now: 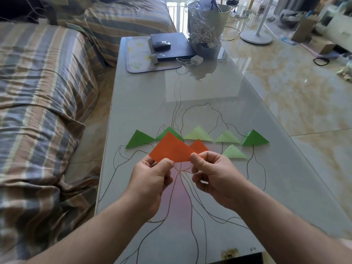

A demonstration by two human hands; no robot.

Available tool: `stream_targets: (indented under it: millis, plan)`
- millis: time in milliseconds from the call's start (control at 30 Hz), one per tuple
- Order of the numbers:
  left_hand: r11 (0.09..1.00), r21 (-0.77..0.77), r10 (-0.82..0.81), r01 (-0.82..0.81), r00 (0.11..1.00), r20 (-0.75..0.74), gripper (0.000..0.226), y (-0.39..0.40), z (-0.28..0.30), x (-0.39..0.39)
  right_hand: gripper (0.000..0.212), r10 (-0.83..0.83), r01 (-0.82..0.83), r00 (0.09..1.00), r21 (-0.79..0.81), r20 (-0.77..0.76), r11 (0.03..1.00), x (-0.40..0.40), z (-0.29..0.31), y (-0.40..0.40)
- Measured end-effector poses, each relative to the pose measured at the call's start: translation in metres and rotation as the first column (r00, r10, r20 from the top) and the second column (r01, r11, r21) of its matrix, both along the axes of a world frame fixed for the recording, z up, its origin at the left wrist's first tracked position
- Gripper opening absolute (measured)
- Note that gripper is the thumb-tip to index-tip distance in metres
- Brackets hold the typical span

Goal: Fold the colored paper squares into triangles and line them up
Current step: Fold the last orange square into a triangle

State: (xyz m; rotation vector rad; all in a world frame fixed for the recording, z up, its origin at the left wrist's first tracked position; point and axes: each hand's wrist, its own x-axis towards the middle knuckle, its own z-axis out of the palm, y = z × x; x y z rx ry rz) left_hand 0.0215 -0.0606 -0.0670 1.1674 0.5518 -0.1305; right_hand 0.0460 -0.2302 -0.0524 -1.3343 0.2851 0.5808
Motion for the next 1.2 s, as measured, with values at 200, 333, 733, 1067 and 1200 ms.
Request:
stream_targets:
  millis: [200,333,733,1067,1200]
  plan:
    - [1.0,-0.005,-0.016,0.016,1.0,0.016,0.012,0.006,0.0,0.002,0.029,0.028,-0.028,1.0,-0.025,0.009,0.999,0.003,0.0,-0.004]
    - [1.0,-0.025,-0.009,0.01,1.0,0.012,0.011,0.009,0.001,0.004,0.022,0.106,-0.105,0.994,-0.074,0.005,0.992,0.004,0.002,-0.005]
    - [0.995,-0.037,-0.093,0.09,0.992,-0.087,0.011,-0.008,-0.001,-0.009,0.028,0.218,-0.216,0.976,-0.147,-0.003,0.965,-0.001,0.001,0.001]
    - [0.999,-0.008,-0.042,0.042,0.999,0.003,0.015,0.005,0.011,0.002,0.033,0.241,-0.24,0.971,-0.081,0.003,0.967,0.0,0.002,-0.001]
    - [1.0,-0.01,-0.001,0.001,1.0,-0.011,0.014,0.007,0.01,0.004,0.031,0.246,-0.246,0.969,-0.049,-0.001,0.968,0.0,0.002,-0.002]
